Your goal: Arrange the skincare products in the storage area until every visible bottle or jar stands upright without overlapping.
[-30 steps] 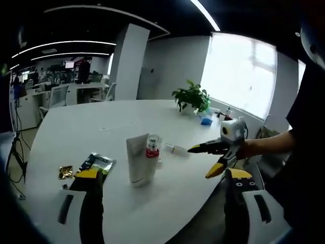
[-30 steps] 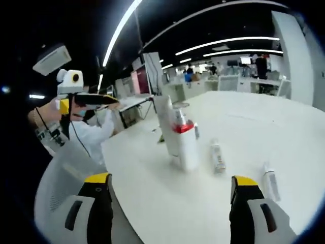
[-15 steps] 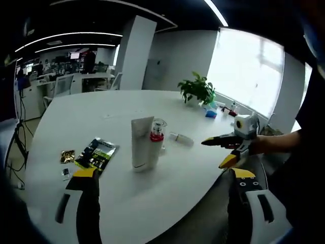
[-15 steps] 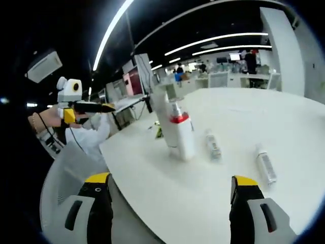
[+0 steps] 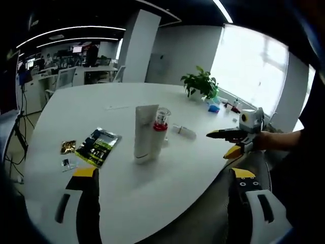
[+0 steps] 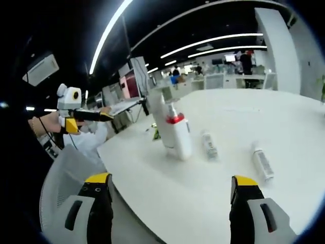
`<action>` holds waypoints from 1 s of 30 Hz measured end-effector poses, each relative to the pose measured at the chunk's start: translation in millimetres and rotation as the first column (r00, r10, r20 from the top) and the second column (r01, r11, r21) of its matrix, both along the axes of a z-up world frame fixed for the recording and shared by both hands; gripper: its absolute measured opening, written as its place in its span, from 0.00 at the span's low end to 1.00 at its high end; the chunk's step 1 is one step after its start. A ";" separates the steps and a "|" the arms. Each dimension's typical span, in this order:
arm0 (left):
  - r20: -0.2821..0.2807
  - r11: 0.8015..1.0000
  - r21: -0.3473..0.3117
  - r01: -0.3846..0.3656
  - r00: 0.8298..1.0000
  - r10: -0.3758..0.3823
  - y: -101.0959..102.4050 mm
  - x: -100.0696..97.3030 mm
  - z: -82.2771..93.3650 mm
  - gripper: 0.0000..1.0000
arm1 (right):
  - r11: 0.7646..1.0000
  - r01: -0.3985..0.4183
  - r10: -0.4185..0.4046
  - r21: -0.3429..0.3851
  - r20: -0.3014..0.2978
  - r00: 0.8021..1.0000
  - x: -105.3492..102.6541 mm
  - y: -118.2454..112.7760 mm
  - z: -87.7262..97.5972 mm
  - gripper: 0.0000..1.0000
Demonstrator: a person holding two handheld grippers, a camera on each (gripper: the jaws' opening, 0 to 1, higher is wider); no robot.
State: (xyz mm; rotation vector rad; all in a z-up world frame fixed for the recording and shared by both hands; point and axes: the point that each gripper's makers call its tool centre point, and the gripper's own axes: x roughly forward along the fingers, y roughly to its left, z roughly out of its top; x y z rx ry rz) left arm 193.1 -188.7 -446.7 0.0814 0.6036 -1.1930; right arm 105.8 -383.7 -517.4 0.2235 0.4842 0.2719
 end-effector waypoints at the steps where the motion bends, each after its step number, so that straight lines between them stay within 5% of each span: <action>1: 0.000 1.000 -0.001 0.001 1.000 -0.001 0.0 -0.3 0.0 0.99 | 1.000 -0.003 0.003 -0.003 -0.008 1.000 -0.4 0.9 -1.7 0.99; 12: -0.015 1.000 0.018 0.008 1.000 -0.008 4.6 -3.4 -5.3 0.99 | 1.000 0.017 -0.018 -0.012 -0.071 0.997 6.9 -7.3 -13.1 0.98; 16: -0.024 1.000 0.004 -0.003 1.000 0.003 2.6 2.1 -5.9 0.98 | 0.997 -0.015 0.006 -0.074 -0.122 0.992 19.0 -16.2 -18.8 0.86; 21: -0.023 1.000 0.015 0.021 1.000 -0.021 -3.1 -2.9 -6.6 0.98 | 0.996 -0.036 0.031 -0.079 -0.067 0.997 44.3 -18.8 -5.9 0.82; 30: -0.043 0.998 0.031 0.054 0.998 -0.052 -7.8 -8.5 -14.7 0.97 | 0.979 -0.109 0.084 -0.170 -0.147 0.986 69.8 -24.1 -18.7 0.66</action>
